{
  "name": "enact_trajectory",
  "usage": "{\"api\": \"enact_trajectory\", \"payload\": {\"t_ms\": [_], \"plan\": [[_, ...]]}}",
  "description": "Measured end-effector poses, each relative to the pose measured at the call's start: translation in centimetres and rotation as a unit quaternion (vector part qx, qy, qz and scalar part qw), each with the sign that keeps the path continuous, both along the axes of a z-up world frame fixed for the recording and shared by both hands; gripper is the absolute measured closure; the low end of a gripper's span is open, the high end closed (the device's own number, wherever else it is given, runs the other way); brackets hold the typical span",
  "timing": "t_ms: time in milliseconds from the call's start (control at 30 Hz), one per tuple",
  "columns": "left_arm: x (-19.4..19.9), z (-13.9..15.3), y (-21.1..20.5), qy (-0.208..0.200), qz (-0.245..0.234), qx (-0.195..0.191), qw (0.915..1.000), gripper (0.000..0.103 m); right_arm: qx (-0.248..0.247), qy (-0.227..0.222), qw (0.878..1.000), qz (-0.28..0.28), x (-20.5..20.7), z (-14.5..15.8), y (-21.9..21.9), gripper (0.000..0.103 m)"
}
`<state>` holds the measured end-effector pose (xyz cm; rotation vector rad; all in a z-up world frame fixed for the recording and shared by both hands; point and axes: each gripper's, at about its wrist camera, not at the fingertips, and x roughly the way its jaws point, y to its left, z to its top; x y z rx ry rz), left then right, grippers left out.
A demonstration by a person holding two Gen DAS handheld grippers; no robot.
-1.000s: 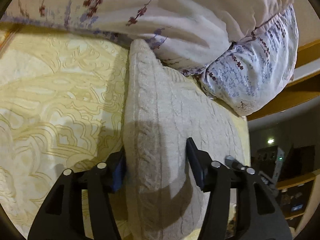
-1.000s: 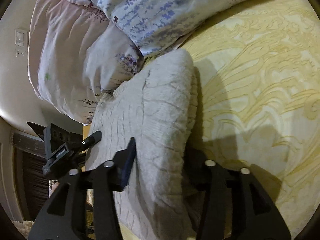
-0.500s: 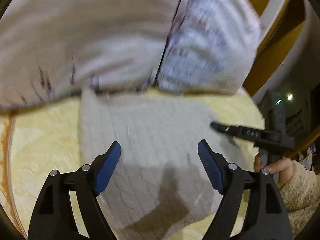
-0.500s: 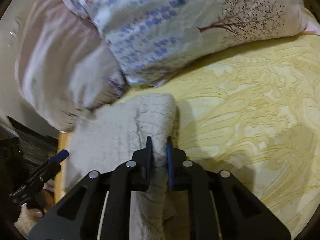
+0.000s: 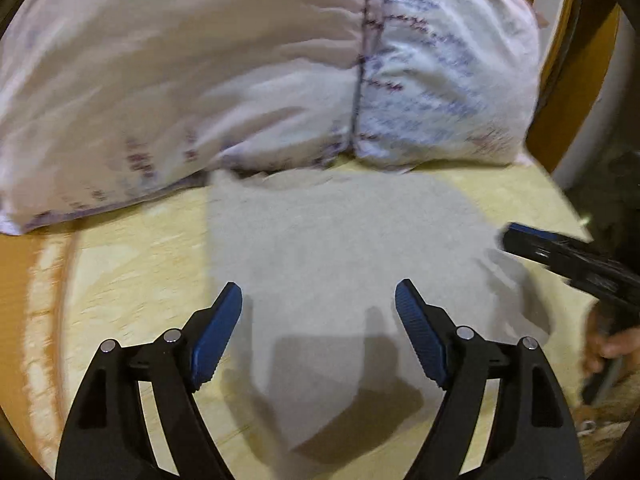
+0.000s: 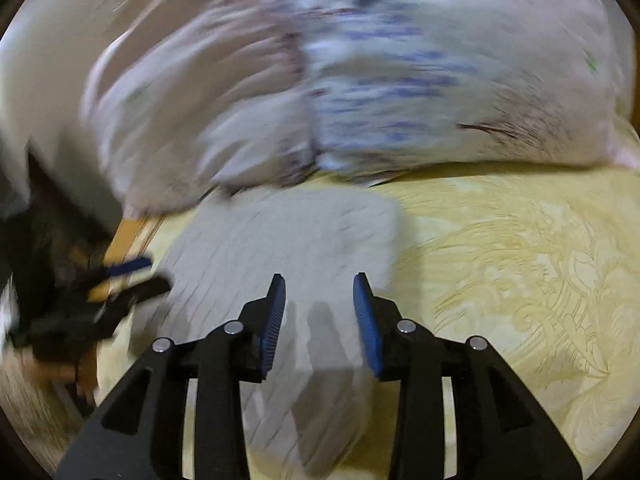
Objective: Fold small clothes
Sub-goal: 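Open both tools and withdraw from the folded sweater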
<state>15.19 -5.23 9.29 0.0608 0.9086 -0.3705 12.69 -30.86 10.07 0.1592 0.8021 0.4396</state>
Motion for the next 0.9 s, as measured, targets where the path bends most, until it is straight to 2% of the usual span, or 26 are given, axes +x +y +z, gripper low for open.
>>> {"api": "enact_trajectory", "payload": {"t_ms": [33, 167, 300, 367, 433, 500, 667, 733, 800, 867, 900], "plan": [[-0.3, -0.5, 0.3, 0.008, 0.006, 0.016, 0.9998, 0.023, -0.017, -0.001, 1.000, 0.015, -0.8, -0.3, 0.8, 0.067], [-0.4, -1.9, 0.6, 0.038, 0.013, 0.021, 0.9990, 0.022, -0.062, 0.023, 0.998, 0.009, -1.0, -2.3, 1.8, 0.067], [0.4, -2.0, 0.0, 0.034, 0.011, 0.030, 0.9989, 0.020, -0.103, 0.007, 0.995, 0.004, -0.8, -2.7, 2.4, 0.067], [0.1, -1.1, 0.4, 0.038, 0.022, 0.023, 0.9988, 0.021, -0.091, -0.004, 0.996, -0.002, -1.7, -1.9, 2.3, 0.067], [-1.2, 0.4, 1.1, 0.020, 0.028, 0.014, 0.9993, 0.021, -0.073, -0.029, 0.997, 0.001, -3.7, -0.8, 2.1, 0.067], [-2.0, 1.0, 1.6, 0.011, 0.031, 0.021, 0.9992, 0.021, -0.076, -0.042, 0.996, 0.008, -5.3, -0.7, 2.0, 0.067], [-2.6, -0.4, 2.1, 0.029, 0.035, 0.038, 0.9982, 0.020, -0.112, 0.003, 0.994, 0.004, -5.8, -3.8, 2.2, 0.067], [-2.5, -1.1, 1.5, 0.028, 0.030, 0.053, 0.9977, 0.020, -0.130, -0.010, 0.991, 0.004, -5.8, -4.3, 2.7, 0.067], [-2.7, -1.0, 1.5, 0.029, 0.036, 0.049, 0.9977, 0.020, -0.129, -0.007, 0.992, 0.001, -5.9, -4.2, 2.8, 0.065], [-3.4, -0.1, 2.1, 0.032, 0.042, 0.022, 0.9984, 0.020, -0.106, -0.015, 0.994, -0.012, -6.8, -3.1, 2.3, 0.053], [-4.2, 0.3, 2.5, 0.024, 0.046, 0.013, 0.9986, 0.019, -0.102, -0.028, 0.994, -0.024, -7.4, -2.6, 2.0, 0.039]]}}
